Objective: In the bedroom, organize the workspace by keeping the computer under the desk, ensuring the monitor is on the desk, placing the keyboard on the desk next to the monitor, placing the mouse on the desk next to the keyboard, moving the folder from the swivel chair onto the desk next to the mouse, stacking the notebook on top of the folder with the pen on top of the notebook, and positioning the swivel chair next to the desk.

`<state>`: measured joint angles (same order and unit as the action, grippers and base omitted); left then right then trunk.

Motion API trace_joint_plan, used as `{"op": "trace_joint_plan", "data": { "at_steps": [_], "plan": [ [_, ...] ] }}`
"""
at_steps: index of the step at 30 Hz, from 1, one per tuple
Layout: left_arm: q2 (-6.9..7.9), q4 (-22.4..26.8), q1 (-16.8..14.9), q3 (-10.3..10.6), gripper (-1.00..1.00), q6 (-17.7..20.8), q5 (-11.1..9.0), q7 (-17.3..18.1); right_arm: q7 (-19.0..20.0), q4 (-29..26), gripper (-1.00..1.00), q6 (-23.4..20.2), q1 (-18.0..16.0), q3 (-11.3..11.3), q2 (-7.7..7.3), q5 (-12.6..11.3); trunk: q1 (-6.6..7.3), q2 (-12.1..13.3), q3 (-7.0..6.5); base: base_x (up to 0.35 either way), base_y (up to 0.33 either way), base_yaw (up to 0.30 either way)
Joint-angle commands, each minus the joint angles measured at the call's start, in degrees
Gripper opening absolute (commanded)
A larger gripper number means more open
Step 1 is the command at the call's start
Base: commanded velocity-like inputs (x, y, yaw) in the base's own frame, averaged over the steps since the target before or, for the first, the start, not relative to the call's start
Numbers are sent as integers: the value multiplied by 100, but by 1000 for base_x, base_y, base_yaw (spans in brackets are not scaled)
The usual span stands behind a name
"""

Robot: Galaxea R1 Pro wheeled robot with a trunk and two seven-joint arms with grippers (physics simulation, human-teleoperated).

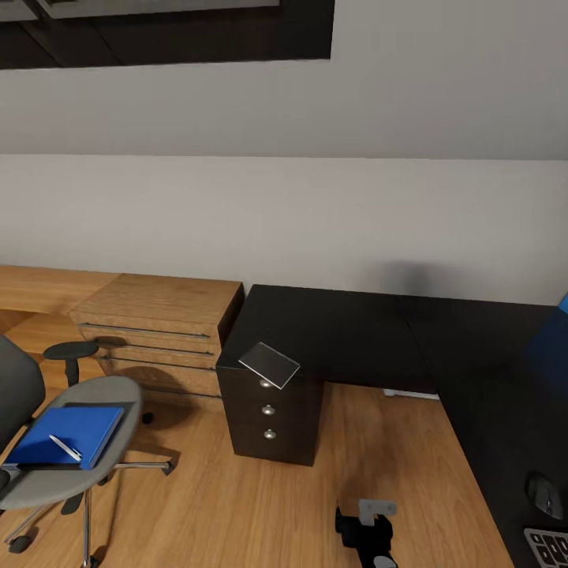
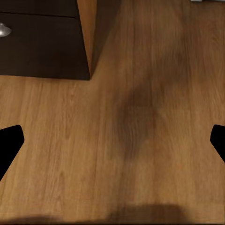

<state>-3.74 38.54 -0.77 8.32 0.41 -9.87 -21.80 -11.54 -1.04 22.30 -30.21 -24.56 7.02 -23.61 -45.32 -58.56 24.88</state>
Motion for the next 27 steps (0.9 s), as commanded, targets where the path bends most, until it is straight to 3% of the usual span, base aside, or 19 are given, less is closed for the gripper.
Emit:
{"op": "trace_joint_plan", "data": {
  "at_steps": [1, 10, 11, 12, 20, 27],
  "plan": [
    [8, -10, -3, 35, 100, -9, -59, -44, -4, 27, 100, 19, -3, -53, 5, -42, 0, -4, 6, 0, 0, 0],
    [4, -126, -2, 38, 100, -66, -51, -49, 27, 43, 100, 92, -3, -57, 13, -58, 0, -4, 6, 0, 0, 0],
    [4, -128, -2, 38, 100, -74, -50, -50, 28, 43, 100, 139, -3, -57, 14, -61, 0, -4, 6, 0, 0, 0],
    [4, -139, -3, 38, 100, -93, -56, -52, 29, 64, 100, 499, -3, -58, 26, -74, 0, -4, 6, 0, 0, 0],
    [5, -144, -3, 38, 100, -102, -66, -53, 29, 141, 100, 812, 5, -60, 40, -86, 0, -4, 6, 0, 1, 0],
    [-2, -178, -3, 38, 100, -98, -63, -53, 21, 155, 100, 861, 6, -66, 61, -84, 0, -4, 6, -71, 214, 170]
  ]
}}
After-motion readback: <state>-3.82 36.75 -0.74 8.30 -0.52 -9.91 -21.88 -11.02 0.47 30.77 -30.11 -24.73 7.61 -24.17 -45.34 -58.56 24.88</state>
